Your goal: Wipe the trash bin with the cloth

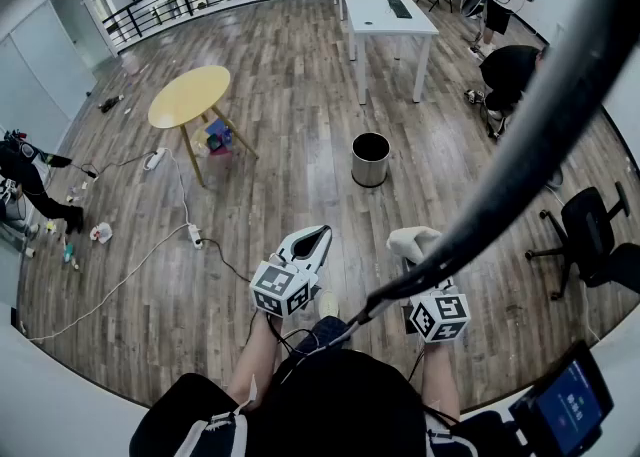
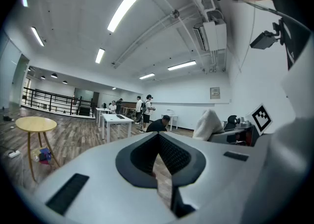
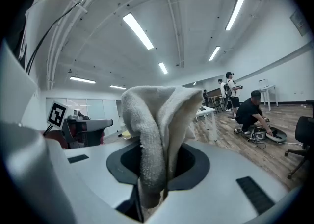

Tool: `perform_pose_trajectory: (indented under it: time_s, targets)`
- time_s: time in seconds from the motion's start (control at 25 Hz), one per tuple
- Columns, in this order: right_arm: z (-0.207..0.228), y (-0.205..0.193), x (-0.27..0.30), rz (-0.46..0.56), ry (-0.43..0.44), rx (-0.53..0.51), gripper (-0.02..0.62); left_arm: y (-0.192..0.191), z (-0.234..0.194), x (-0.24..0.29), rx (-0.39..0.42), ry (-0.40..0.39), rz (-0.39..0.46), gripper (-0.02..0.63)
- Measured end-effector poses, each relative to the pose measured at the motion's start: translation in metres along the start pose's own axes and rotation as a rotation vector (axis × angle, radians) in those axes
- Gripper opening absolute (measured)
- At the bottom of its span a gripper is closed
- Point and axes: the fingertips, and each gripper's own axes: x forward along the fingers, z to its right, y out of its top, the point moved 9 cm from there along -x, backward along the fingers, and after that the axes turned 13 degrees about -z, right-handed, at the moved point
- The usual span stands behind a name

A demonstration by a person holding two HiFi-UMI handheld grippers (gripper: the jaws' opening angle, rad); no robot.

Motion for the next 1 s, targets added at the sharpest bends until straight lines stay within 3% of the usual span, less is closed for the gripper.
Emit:
perform_pose_trajectory:
  time_s: [0.28, 1.0]
  targets:
    - [0.016, 0.012, 0.057, -0.016, 0.013, -0.012, 0.092, 0.004, -0.049, 0.042, -0.011, 0.001, 0.003, -0.003]
    - [0.053, 0.123, 0.26, 0.022, -0.049, -0.01, 0.092, 0.078, -0.235, 0.179, 0.043, -0.064, 0.008, -0.003]
